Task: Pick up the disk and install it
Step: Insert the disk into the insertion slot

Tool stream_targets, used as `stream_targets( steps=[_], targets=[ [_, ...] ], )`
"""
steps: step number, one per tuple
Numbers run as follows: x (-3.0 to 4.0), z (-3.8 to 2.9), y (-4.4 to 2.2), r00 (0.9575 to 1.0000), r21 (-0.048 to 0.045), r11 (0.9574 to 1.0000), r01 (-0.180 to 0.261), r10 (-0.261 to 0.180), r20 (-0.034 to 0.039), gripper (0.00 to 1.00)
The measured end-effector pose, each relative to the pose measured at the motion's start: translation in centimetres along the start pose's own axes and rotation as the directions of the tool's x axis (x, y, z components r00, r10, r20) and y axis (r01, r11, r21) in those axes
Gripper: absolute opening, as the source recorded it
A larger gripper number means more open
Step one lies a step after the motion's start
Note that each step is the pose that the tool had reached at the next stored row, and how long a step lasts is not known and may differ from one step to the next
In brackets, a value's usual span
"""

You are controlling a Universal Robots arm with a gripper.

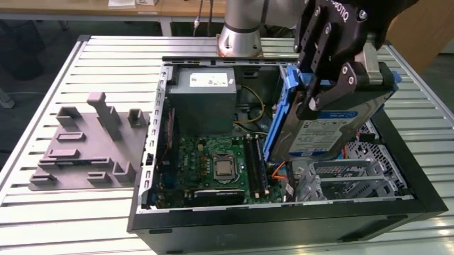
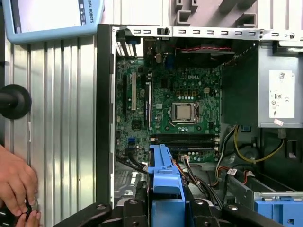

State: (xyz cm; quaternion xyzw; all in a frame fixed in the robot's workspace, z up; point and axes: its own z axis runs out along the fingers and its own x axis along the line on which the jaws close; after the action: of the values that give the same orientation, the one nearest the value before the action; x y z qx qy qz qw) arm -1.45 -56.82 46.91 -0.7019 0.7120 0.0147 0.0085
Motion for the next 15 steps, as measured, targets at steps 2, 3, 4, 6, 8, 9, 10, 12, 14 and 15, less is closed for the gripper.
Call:
stream_targets(
  steps=[2,3,4,6,8,9,10,12,14,15],
  targets=[
    [0.25,0.07,-0.10,1.0000,0.0000,1.0000,0.000,0.000,-0.0002,0.36],
    [0.33,0.11,-0.14,1.0000,0.0000,1.0000,0.000,0.000,-0.0002,0.36],
    [0.37,0.15,-0.20,1.0000,0.0001,1.0000,0.000,0.000,-0.0004,0.36],
    [0.41,0.20,-0.38,1.0000,0.0000,1.0000,0.000,0.000,-0.0020,0.36],
    [0.43,0.26,-0.71,1.0000,0.0001,1.0000,0.000,0.000,-0.0030,0.36],
    [0.44,0.30,-0.91,1.0000,0.0001,1.0000,0.000,0.000,-0.0034,0.36],
    [0.45,0.34,-1.07,1.0000,0.0001,1.0000,0.000,0.000,-0.0039,0.36],
    [0.45,0.41,-1.37,1.0000,0.0001,1.0000,0.000,0.000,-0.0050,0.36],
    [0.46,0.47,-1.69,1.0000,0.0001,1.0000,0.000,0.000,-0.0062,0.36],
    [0.46,0.50,-1.88,1.0000,0.0001,1.0000,0.000,0.000,-0.0069,0.36]
  ],
)
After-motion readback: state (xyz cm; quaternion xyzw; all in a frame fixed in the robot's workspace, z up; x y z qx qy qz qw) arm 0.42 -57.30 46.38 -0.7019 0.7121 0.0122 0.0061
